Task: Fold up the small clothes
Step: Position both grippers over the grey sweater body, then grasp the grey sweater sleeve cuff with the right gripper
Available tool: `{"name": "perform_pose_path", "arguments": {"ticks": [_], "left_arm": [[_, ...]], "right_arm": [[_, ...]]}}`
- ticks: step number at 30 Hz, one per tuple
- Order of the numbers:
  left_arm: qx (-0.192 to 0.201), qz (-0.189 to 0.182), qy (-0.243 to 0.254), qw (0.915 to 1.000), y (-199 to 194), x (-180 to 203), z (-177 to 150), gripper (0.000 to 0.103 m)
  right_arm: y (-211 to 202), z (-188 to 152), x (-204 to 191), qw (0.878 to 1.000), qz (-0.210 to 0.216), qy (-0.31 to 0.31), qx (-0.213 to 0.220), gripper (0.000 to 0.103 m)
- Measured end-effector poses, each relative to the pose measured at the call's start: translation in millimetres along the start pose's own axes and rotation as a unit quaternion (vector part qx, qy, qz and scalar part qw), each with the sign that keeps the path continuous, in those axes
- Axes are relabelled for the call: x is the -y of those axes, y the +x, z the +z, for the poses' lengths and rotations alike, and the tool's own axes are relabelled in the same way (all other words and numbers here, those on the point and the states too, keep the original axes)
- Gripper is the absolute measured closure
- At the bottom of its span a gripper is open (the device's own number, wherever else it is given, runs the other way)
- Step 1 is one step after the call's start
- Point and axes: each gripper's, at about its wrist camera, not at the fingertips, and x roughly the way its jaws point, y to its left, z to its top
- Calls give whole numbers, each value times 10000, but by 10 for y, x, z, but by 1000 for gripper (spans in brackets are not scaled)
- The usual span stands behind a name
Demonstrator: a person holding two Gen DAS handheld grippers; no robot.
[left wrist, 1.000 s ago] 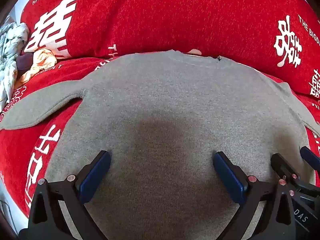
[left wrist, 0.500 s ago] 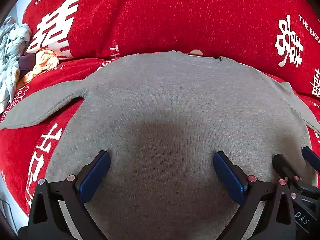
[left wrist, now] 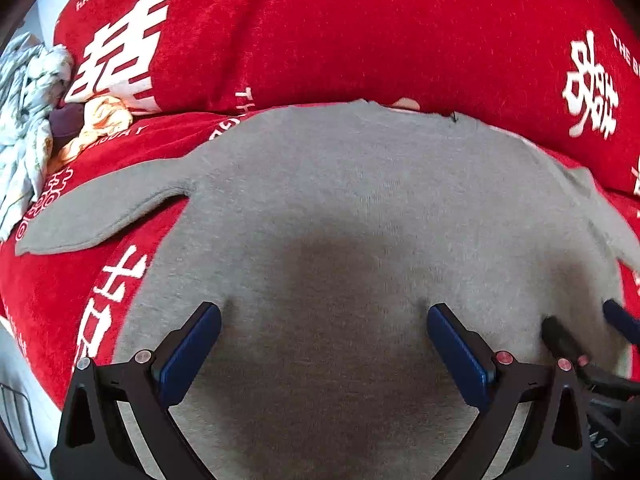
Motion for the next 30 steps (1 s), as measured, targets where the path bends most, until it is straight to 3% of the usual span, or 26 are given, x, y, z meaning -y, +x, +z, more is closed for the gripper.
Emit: {"name": "perform_pose_path", "arguments": {"ticks": [3, 7, 15, 30], "left_arm": [[103, 135, -19, 9999, -111, -13, 78, 0], [283, 316, 102, 9990, -248, 43, 143, 0], [500, 559, 389, 9964, -411, 304, 214, 0], [628, 514, 930, 9924, -513, 1130, 308, 0]], "right_arm": [[-61, 65, -10, 9994, 130, -202, -238, 9], [-291, 120, 45, 9995, 195, -132, 197, 9], [-399, 195, 309, 9983, 393, 254, 335, 9], [-520, 281, 1122, 9943, 317, 908, 449, 9]]}}
